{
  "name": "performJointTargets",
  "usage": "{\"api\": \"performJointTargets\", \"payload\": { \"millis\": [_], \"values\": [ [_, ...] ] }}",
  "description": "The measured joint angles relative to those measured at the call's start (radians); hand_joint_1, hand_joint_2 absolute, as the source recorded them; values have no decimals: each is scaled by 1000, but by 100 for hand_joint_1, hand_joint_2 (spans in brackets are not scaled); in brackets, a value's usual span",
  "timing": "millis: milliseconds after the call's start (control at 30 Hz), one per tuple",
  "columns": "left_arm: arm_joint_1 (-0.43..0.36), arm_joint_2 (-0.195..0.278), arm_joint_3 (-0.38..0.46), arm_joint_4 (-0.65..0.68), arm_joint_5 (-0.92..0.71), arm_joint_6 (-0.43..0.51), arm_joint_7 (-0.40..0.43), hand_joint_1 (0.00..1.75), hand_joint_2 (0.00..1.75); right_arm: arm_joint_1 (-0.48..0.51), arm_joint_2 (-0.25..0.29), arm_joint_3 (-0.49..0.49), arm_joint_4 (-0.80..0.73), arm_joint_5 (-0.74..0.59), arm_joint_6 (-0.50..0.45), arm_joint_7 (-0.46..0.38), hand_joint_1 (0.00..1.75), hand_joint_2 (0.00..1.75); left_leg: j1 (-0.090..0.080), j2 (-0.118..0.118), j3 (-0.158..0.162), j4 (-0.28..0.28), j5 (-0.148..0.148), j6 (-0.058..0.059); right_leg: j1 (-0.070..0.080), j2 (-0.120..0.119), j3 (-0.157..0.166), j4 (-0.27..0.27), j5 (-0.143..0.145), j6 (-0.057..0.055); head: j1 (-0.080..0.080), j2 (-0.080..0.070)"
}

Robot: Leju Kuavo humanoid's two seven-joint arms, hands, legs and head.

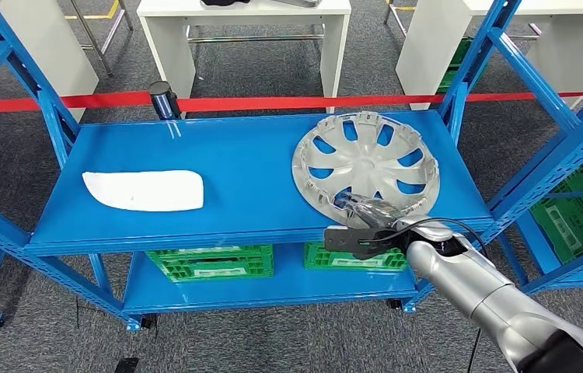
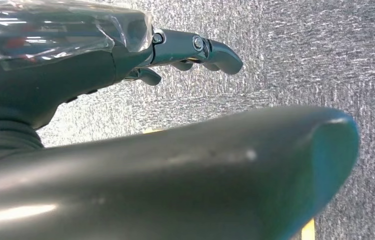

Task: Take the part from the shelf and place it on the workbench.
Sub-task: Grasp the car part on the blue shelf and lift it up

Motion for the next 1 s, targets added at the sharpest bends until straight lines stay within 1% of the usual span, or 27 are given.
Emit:
{"api": "performJointTargets", "payload": {
  "millis": [33,67,100,133,167,200,233,267,300,367,400,433,467,500,533,567,600,633,667,700,767,800,833,900,933,967,1000],
  "values": [
    [0,0,0,0,1,0,-2,0,0,-2,0,2,2,1,0,0,0,175,0,0,0,3,-1,-2,0,-2,40,-79,27,5,0,0],
    [0,-1,0,0,2,1,-4,0,0,-4,0,3,4,2,0,0,0,175,-3,0,-3,7,-3,-5,1,-3,76,-147,48,5,0,0],
    [0,-1,0,0,5,1,-6,0,0,-6,0,4,6,2,0,0,0,175,-5,0,-5,11,-5,-9,2,-4,101,-195,61,1,0,0],
    [0,0,0,0,8,1,-8,0,0,-8,0,5,9,3,0,0,0,175,-7,0,-8,13,-6,-14,4,-4,111,-216,66,-5,-1,0],
    [0,0,0,0,11,2,-10,0,0,-8,0,6,11,4,0,0,0,175,-8,1,-9,14,-6,-18,7,-3,112,-216,67,-12,-1,0],
    [0,1,0,0,13,2,-13,0,0,-8,-1,8,14,4,0,0,0,175,-7,1,-10,14,-6,-22,5,-3,112,-217,68,-17,-1,0],
    [0,1,0,0,14,2,-14,0,0,-8,0,9,17,5,0,0,0,175,-6,0,-13,19,-10,-27,2,-3,112,-218,70,-21,-1,0],
    [0,0,0,0,15,2,-15,0,0,-8,0,11,19,6,-1,0,0,175,-4,0,-21,37,-23,-33,-1,-3,114,-219,71,-26,-3,0],
    [0,1,0,1,16,2,-17,0,0,-8,1,12,21,6,-1,0,0,175,-1,0,-40,76,-47,-40,-4,-3,115,-220,72,-30,-5,0],
    [0,1,0,1,19,3,-18,0,0,-9,2,14,25,8,-3,0,0,175,5,1,-100,207,-111,-51,-5,-3,115,-220,72,-33,-8,0],
    [0,2,0,1,21,4,-19,0,0,-8,2,15,28,10,-5,0,0,175,8,1,-130,271,-133,-54,-5,-3,114,-220,71,-33,-8,0],
    [1,2,0,1,24,4,-20,0,0,-9,3,17,32,12,-7,0,0,175,9,1,-147,305,-138,-55,-4,-3,115,-220,71,-33,-8,0],
    [1,2,0,1,26,5,-21,0,0,-9,3,18,36,15,-9,0,0,175,10,1,-144,298,-124,-56,-5,-2,116,-220,71,-33,-8,0],
    [0,2,0,1,29,6,-22,0,0,-9,4,18,40,19,-11,0,0,175,10,1,-122,252,-94,-54,-5,-2,118,-220,71,-33,-8,0],
    [0,3,0,1,32,7,-23,0,0,-10,5,19,43,22,-12,0,0,175,10,1,-86,179,-57,-52,-5,-1,119,-220,71,-32,-8,0],
    [0,4,0,1,33,8,-25,0,0,-10,7,19,46,25,-13,0,8,175,9,0,-49,107,-32,-48,-2,0,119,-219,71,-31,-8,0],
    [-1,5,0,1,35,9,-27,0,0,-11,8,19,50,28,-13,0,45,175,7,0,-22,55,-17,-45,0,1,117,-219,71,-29,-7,0],
    [-1,6,0,1,37,10,-30,0,0,-12,9,19,53,31,-13,0,82,175,5,-1,-8,26,-13,-41,2,1,115,-219,72,-25,-7,0],
    [-2,6,0,1,39,10,-32,0,0,-12,9,19,57,34,-14,0,120,175,2,-1,-5,20,-17,-37,3,1,112,-220,74,-21,-7,0],
    [-2,6,0,1,42,10,-35,0,0,-13,10,18,61,37,-14,0,151,175,0,-1,-6,18,-15,-31,3,2,111,-221,75,-15,-7,0],
    [-3,6,0,1,47,10,-40,0,0,-14,10,16,68,41,-15,0,153,175,3,1,-3,10,-8,-17,1,1,101,-207,66,-8,-6,0],
    [-3,6,0,1,49,10,-43,0,0,-16,10,14,72,42,-15,0,155,175,4,1,-1,5,-4,-10,1,1,85,-174,48,-9,-5,0],
    [-4,6,0,1,51,10,-47,0,0,-18,10,13,76,42,-16,0,158,175,5,2,-1,2,-1,-5,0,1,58,-116,21,-12,-4,0],
    [-4,7,0,1,54,10,-53,0,0,-20,10,10,83,42,-17,-2,162,175,3,2,-3,2,0,-1,0,0,-9,29,-35,-16,-4,0],
    [-4,7,0,1,57,10,-56,0,0,-20,10,9,86,42,-18,-3,162,175,2,2,-3,2,0,-1,0,0,-30,76,-48,-14,-4,0],
    [-4,7,0,1,59,10,-58,0,0,-22,10,7,88,42,-18,-4,162,175,1,1,-2,3,0,-1,0,0,-32,82,-44,-8,-4,0],
    [-4,7,0,1,62,9,-60,0,0,-24,10,5,90,42,-18,-4,162,175,1,0,-1,3,0,-1,0,0,-12,44,-26,-1,-3,0]
  ]
}}
